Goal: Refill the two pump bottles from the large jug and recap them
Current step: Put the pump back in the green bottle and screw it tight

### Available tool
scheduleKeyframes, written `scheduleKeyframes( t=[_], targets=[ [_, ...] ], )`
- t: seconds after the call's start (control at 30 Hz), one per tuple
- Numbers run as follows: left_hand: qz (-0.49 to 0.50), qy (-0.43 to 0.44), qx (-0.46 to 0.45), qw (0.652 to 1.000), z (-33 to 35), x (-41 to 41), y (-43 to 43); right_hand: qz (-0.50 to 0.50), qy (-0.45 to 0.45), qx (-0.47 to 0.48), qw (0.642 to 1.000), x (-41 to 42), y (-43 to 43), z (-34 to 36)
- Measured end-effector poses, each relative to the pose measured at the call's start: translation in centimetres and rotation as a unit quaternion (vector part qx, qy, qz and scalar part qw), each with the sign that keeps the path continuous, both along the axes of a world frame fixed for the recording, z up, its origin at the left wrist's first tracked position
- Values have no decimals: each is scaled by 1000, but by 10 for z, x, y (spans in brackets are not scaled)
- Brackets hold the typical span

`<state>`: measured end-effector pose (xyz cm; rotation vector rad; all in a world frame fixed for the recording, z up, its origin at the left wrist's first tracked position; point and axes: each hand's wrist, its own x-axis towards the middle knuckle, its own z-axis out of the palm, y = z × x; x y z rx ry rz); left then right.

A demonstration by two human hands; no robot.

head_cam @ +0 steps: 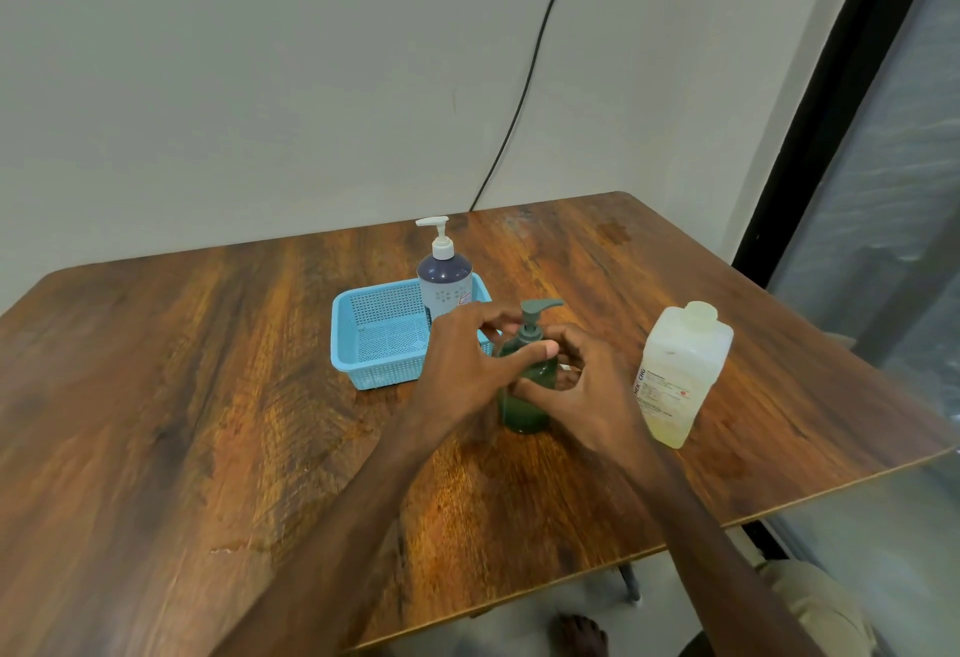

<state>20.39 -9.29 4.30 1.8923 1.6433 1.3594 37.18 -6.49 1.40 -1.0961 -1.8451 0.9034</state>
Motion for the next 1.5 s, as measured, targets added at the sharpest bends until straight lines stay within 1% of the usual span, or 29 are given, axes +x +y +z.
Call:
scheduleKeyframes(
  t=[0.07, 0.17, 0.3, 0.43, 0.53, 0.6, 0.67, 0.77, 0.87, 0.9, 0.97, 1.03, 1.1, 1.13, 1.23, 1.3, 1.43, 1.5],
  targets=[
    [-21, 10, 8, 1000, 2, -1, 2, 3, 1, -2, 1000, 0, 1, -1],
    [-68, 59, 11, 996, 5, -8, 8, 16, 9, -4, 1000, 1, 1, 2],
    [-152, 40, -33, 987, 12, -22, 21, 30, 12, -6, 999, 1, 2, 6],
    [-242, 57, -73, 966, 27, -31, 31, 24, -9, -15, 1000, 0, 6, 5],
    [-273, 64, -87, 956, 29, -35, 37, 15, -20, -16, 1000, 0, 6, 4],
    [-248, 62, -97, 962, 24, -35, 38, 18, -14, -23, 999, 1, 5, 5],
    [-192, 59, -82, 976, 16, -31, 33, 25, 0, -26, 999, 3, 2, 4],
    [-95, 49, -9, 994, 3, -15, 11, 22, 16, -22, 999, 5, -3, 4],
    [-44, 19, 26, 998, -5, -1, 3, 22, 14, -15, 1000, 5, -4, 5],
    [-42, 24, 31, 998, -4, 0, 4, 24, 14, -11, 1000, 5, -3, 4],
    [-77, 38, 17, 996, 0, -4, 12, 23, 2, -13, 1000, 5, -3, 6],
    [-126, 45, -7, 991, 3, -13, 21, 18, -16, -17, 1000, 4, -1, 5],
    [-150, 42, -41, 987, 5, -22, 27, 18, -32, -19, 999, 3, 0, 4],
    [-149, 44, -48, 987, 6, -23, 27, 18, -37, -19, 999, 2, 0, 3],
    [-125, 61, -22, 990, 3, -16, 19, 15, -26, -32, 999, 2, -5, 2],
    [-98, 63, -16, 993, 0, -6, 6, -9, -23, -44, 999, 3, -12, -3],
    [-48, 43, -109, 992, -22, 0, -7, -40, -39, -63, 996, 9, -22, -24],
    [-29, 51, -118, 991, -31, 2, -7, -46, -58, -76, 994, 11, -25, -30]
  ],
)
